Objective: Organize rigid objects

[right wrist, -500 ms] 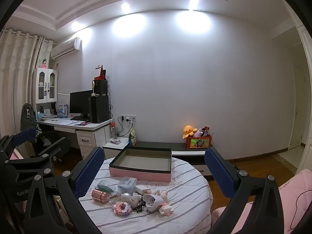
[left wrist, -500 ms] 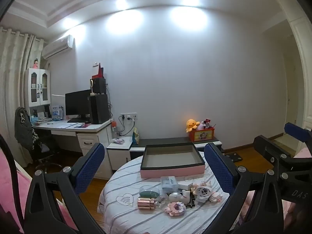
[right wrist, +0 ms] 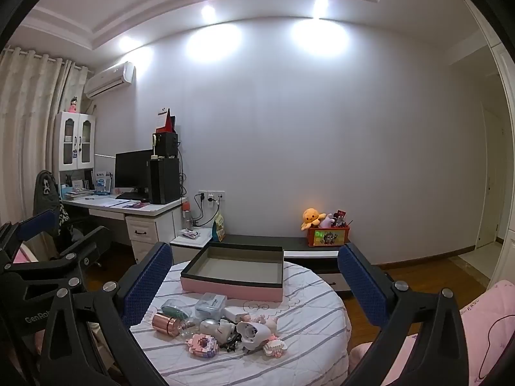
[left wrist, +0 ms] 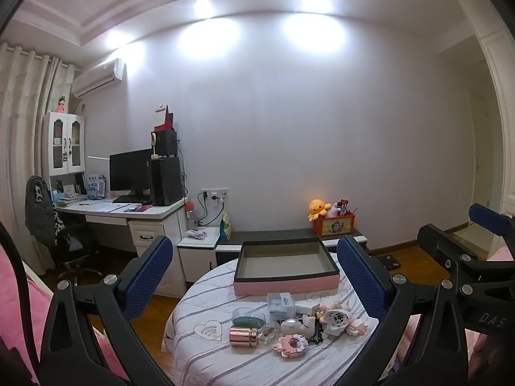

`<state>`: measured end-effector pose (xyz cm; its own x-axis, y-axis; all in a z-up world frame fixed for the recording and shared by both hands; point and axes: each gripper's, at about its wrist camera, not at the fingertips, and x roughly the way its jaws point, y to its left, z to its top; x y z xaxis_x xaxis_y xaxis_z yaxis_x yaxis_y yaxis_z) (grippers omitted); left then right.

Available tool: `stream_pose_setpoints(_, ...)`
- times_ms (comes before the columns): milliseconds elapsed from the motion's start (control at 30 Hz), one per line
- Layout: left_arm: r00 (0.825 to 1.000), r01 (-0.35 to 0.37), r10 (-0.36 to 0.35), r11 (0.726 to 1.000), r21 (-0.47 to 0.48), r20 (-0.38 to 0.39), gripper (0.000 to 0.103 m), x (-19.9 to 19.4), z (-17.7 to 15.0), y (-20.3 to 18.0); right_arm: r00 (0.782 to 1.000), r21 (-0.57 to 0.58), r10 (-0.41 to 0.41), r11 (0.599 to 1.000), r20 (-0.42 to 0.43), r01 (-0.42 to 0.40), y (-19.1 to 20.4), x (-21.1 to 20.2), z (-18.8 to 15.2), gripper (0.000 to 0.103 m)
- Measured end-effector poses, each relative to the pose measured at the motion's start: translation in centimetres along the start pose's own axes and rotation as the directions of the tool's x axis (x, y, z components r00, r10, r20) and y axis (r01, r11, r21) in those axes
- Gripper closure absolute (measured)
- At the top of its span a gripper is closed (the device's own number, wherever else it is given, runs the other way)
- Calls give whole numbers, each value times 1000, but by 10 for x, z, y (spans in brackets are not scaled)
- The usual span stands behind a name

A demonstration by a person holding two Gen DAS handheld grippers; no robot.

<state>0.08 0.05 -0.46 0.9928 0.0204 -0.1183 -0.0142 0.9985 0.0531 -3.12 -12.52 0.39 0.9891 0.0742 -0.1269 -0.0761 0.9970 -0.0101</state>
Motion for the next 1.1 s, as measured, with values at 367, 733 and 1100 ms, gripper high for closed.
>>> stream_pose_setpoints(367,1000,9,-9,1000,-6,4,0,-1,0,2,1000,-4,1,1000,3,-1,1,3,-2,0)
stream_pose_setpoints(733,1000,17,-17,1000,-9,5,0,-2,2,3,1000,-5,-7,1000,6,7,1,3,2,0)
stream_pose_setpoints(1100,1000,17,-17,1000,-10,6,0,-3,2,3,1000,-6,-6,1000,6,6,1,3,1,0)
